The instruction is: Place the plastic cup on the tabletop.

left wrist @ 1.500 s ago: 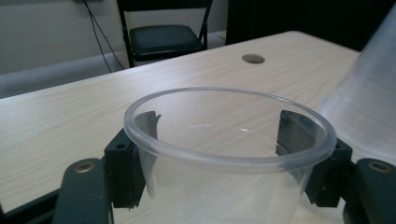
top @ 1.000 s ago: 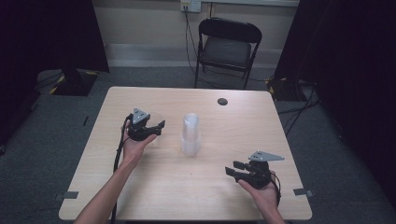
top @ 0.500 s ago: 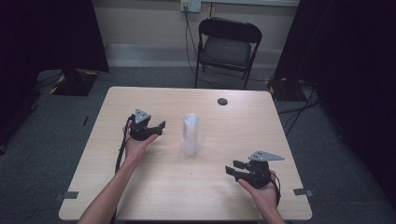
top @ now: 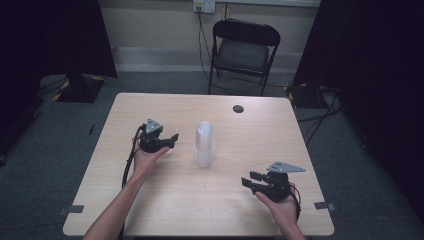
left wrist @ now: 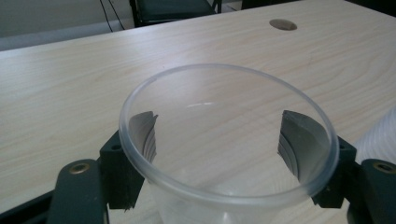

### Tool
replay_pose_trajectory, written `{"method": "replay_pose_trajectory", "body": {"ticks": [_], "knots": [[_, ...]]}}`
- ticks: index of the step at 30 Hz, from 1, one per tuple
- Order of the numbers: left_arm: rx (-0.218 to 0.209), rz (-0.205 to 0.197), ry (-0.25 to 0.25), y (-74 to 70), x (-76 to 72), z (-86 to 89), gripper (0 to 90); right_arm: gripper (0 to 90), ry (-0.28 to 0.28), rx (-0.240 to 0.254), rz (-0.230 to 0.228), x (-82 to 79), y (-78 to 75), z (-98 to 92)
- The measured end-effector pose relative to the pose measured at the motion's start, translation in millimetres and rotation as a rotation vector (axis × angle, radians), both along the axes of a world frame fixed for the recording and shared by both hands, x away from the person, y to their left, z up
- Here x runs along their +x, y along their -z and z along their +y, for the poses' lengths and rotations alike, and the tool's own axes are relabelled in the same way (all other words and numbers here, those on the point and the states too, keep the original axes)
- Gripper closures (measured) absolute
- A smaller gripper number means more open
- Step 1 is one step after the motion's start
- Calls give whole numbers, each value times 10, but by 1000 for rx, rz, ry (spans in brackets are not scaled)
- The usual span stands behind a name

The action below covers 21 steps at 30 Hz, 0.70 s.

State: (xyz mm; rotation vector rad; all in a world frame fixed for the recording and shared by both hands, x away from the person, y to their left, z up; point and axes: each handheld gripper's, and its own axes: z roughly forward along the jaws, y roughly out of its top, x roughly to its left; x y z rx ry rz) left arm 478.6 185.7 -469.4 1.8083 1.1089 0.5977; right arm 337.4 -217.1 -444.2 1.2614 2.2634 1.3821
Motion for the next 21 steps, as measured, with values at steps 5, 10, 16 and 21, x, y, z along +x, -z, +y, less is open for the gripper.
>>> {"method": "replay_pose_trajectory", "body": {"ticks": [5,10,16,21], "knots": [[4,13,2,21,-20,23,276,525,0,5,0,4,-6,-9],[2,11,12,55,-38,32,250,523,-5,12,2,10,-5,-4],[-13,20,25,63,-46,54,168,520,-10,22,3,18,-6,1],[8,40,20,88,-71,90,160,516,-5,23,3,18,-5,-4]]}}
